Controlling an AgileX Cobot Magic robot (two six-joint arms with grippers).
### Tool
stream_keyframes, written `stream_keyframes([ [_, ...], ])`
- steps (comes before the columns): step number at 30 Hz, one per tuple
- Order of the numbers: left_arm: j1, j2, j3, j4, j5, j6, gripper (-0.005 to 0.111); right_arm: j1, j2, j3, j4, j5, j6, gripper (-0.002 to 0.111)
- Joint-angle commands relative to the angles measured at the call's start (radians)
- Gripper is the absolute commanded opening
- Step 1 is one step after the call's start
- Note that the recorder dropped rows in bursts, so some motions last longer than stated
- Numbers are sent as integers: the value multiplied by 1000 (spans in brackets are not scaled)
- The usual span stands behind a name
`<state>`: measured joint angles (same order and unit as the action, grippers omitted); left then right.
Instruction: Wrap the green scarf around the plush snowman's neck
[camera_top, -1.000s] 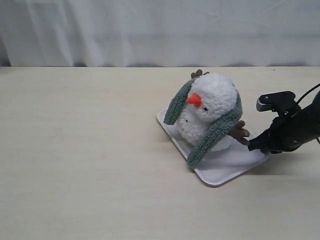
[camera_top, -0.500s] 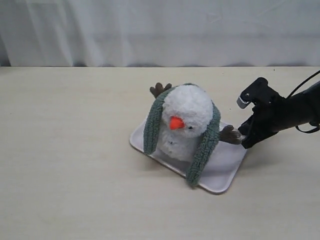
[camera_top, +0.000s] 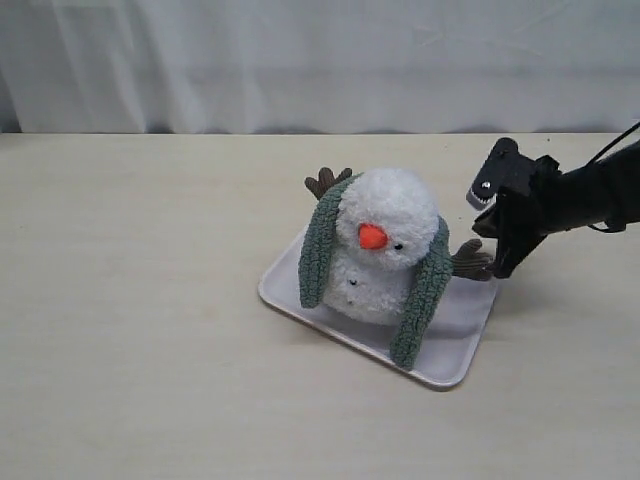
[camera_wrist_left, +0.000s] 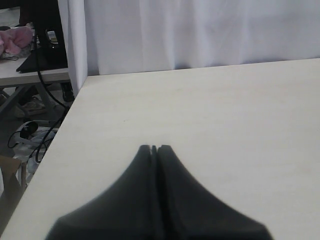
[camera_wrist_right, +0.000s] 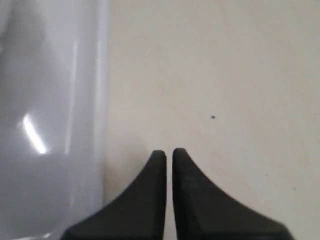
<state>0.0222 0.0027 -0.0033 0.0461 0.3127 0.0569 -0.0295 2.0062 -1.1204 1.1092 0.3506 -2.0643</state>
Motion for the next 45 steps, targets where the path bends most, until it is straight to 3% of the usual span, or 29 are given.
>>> stream_keyframes([
  [1, 1, -3, 3, -2, -8, 1, 0, -3, -21, -26, 166, -183, 230, 9],
  [4, 1, -3, 3, -2, -8, 1, 0, -15, -44, -28, 188, -243, 472, 17],
  [10, 1, -3, 3, -2, -8, 1, 0, -86, -61, -36, 47, 81, 987, 31],
  [15, 1, -3, 3, -2, -8, 1, 0, -122, -61, -64, -440, 334, 1549, 37],
  [18, 1, -3, 3, -2, -8, 1, 0, -122, -70, -60, -664, 450, 1721, 37],
  [21, 1, -3, 3, -2, -8, 1, 0, -122, -97, -6, -672, 477, 1737, 37],
  [24, 1, -3, 3, -4, -8, 1, 0, -122, -132, 91, -610, 381, 1730, 37],
  [31, 1, -3, 3, -4, -8, 1, 0, -96, -141, 217, -278, 322, 1450, 37],
  [39, 1, -3, 3, -4, -8, 1, 0, -2, -137, 243, -254, 224, 1474, 37],
  [45, 1, -3, 3, -4, -8, 1, 0, 10, -137, 243, -308, 175, 1566, 37],
])
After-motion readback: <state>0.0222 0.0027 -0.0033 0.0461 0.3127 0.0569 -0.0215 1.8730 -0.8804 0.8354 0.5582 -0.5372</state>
